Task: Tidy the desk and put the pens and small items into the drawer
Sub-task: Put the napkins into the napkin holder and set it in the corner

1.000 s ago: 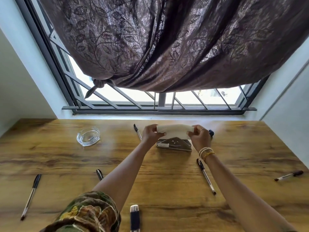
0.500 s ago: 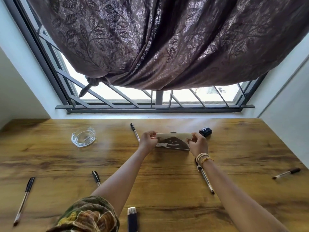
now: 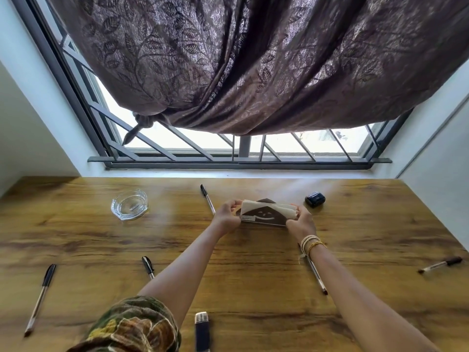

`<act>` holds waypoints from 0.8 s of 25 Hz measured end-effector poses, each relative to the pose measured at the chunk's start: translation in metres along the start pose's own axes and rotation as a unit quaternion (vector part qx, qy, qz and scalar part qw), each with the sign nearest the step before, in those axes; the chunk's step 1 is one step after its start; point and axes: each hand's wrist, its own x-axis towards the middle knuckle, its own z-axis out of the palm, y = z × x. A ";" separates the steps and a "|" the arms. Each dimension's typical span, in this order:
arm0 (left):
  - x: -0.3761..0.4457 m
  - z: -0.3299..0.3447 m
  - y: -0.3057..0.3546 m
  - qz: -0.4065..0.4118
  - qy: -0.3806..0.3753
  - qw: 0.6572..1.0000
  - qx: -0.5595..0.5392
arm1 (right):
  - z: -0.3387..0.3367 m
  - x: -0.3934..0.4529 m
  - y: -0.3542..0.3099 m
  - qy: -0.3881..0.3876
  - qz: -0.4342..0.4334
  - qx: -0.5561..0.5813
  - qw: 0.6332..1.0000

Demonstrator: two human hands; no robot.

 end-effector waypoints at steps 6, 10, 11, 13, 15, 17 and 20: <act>-0.001 0.007 0.000 0.015 0.010 1.000 0.014 | 0.003 0.000 0.007 -0.024 -0.006 -0.014 1.000; 0.001 0.008 -0.004 0.034 0.020 0.998 0.042 | -0.001 0.004 0.016 -0.033 -0.032 -0.020 0.999; 0.000 0.008 -0.005 0.036 0.019 0.998 0.041 | -0.001 0.004 0.019 -0.037 -0.040 -0.016 0.998; -0.004 0.005 -0.008 0.036 0.014 0.999 0.018 | -0.003 0.001 0.020 -0.038 -0.054 0.002 0.998; -0.012 -0.001 -0.010 0.038 0.013 0.999 -0.014 | -0.004 -0.004 0.017 -0.041 -0.061 0.019 0.997; -0.019 -0.009 -0.014 0.043 0.017 0.997 -0.055 | -0.003 -0.009 0.012 -0.053 -0.063 0.038 0.996; -0.042 -0.023 -0.014 0.048 0.037 0.992 -0.107 | 0.003 -0.019 -0.001 -0.088 -0.071 0.085 0.990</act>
